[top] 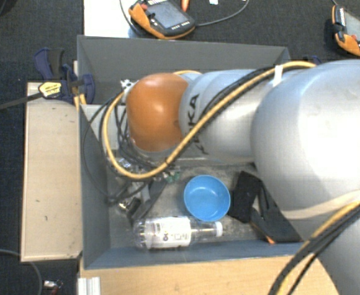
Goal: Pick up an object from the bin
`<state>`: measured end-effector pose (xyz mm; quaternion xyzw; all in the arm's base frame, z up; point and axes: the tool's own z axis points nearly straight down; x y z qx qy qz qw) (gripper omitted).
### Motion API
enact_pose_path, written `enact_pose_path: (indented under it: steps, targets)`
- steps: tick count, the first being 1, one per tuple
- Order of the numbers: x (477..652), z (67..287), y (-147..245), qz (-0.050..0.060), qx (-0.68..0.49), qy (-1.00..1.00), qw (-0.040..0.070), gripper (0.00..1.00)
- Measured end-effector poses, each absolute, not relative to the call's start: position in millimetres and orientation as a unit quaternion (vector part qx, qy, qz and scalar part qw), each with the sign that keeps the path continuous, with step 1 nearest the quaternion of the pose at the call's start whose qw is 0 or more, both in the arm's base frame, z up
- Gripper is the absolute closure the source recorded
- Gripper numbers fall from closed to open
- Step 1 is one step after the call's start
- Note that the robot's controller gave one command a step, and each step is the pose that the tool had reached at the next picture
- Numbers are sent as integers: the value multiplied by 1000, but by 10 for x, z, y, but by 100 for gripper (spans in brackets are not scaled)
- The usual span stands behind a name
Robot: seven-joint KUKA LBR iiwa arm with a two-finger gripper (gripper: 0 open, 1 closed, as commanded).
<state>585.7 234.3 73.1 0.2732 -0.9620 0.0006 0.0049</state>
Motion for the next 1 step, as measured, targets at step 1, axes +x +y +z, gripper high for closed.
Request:
enact_pose_path:
  steps: [1]
  targets:
    - [5858, 731, 2343, 1, 272, -962, 5, 100]
